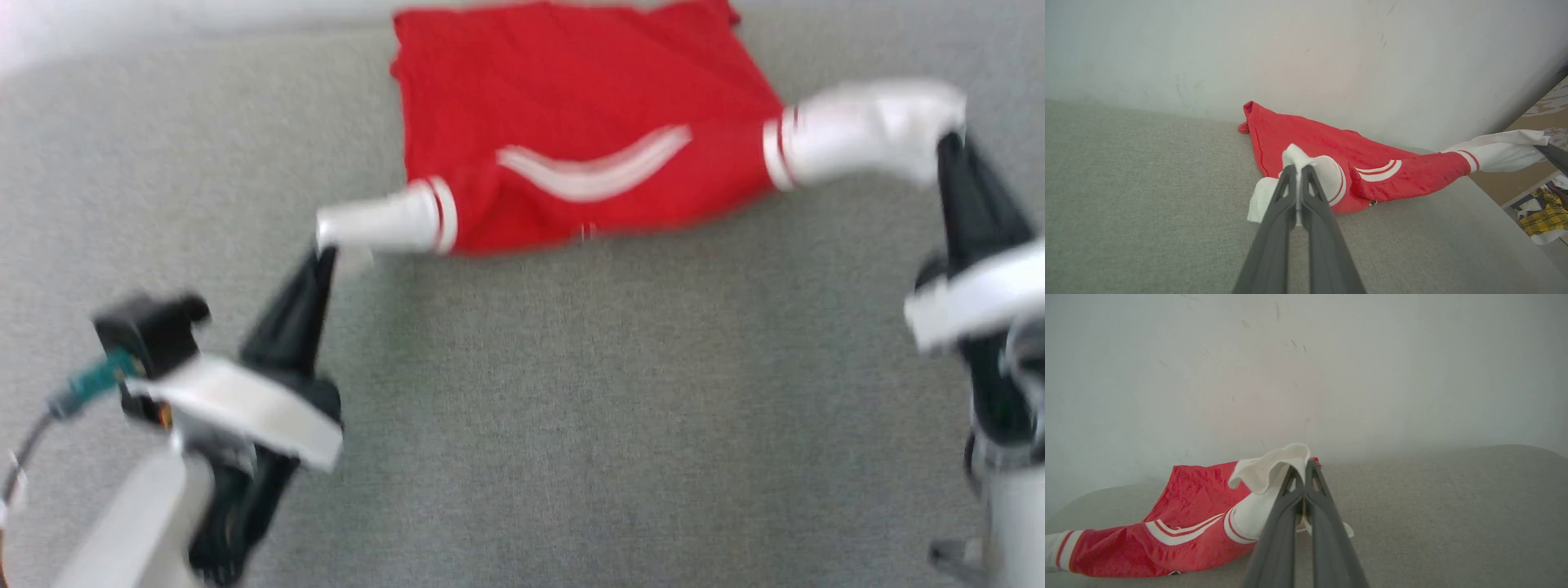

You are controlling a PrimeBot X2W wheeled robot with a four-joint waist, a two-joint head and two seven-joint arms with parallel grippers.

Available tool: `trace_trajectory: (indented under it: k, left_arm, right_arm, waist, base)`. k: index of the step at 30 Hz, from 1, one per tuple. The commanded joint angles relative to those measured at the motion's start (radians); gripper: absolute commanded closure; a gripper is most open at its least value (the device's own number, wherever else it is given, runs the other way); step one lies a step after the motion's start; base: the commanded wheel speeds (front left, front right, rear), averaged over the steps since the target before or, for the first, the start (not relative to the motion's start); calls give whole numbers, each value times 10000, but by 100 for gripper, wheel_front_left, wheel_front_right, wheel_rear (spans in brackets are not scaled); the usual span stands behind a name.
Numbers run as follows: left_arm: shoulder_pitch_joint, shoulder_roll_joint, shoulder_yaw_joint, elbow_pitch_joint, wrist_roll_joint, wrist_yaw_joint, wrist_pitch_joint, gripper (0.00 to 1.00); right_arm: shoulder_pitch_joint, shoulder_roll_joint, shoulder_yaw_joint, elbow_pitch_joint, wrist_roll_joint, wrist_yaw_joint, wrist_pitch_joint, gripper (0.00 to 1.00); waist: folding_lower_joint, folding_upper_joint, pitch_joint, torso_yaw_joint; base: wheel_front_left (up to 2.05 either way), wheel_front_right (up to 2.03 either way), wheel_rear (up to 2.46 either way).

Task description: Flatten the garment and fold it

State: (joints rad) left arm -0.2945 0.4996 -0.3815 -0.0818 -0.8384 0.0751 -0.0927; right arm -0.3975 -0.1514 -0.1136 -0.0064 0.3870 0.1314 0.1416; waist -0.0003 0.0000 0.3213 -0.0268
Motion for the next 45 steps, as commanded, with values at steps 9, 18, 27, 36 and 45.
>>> trace_trajectory:
  k: [9, 18, 27, 36, 45]
  left_arm:
    - [2403, 408, -132, -605, -827, 346, 503, 100]
    - [4569, 778, -192, -1724, -1524, 837, 921, 100]
    - [5414, 1110, -127, -2688, -1483, 1186, 927, 100]
    - [4509, 1109, -415, -2958, -1127, 975, 1196, 100]
    - [3472, 945, -786, -2841, -861, 675, 1523, 100]
  right_arm:
    - [3098, 836, -1071, -1187, 574, -7, 580, 100]
    - [5462, 1006, -2077, -1908, 1498, -7, 832, 100]
    - [6479, 1010, -2108, -2006, 2024, -7, 561, 100]
    - [6166, 1011, -1383, -1130, 734, -7, 1697, 100]
    - [4929, 1011, -899, 1262, -1030, -7, 2709, 100]
  waist:
    - [3, 0, -2136, 263]
    - [3, 0, -3065, 329]
    - [3, 0, -2805, 365]
    - [3, 0, -1827, 411]
    - [3, 0, -1410, 627]
  base:
    - [0, 0, 0]
    - [0, 0, 0]
    - [0, 0, 0]
    - [0, 0, 0]
    - [0, 0, 0]
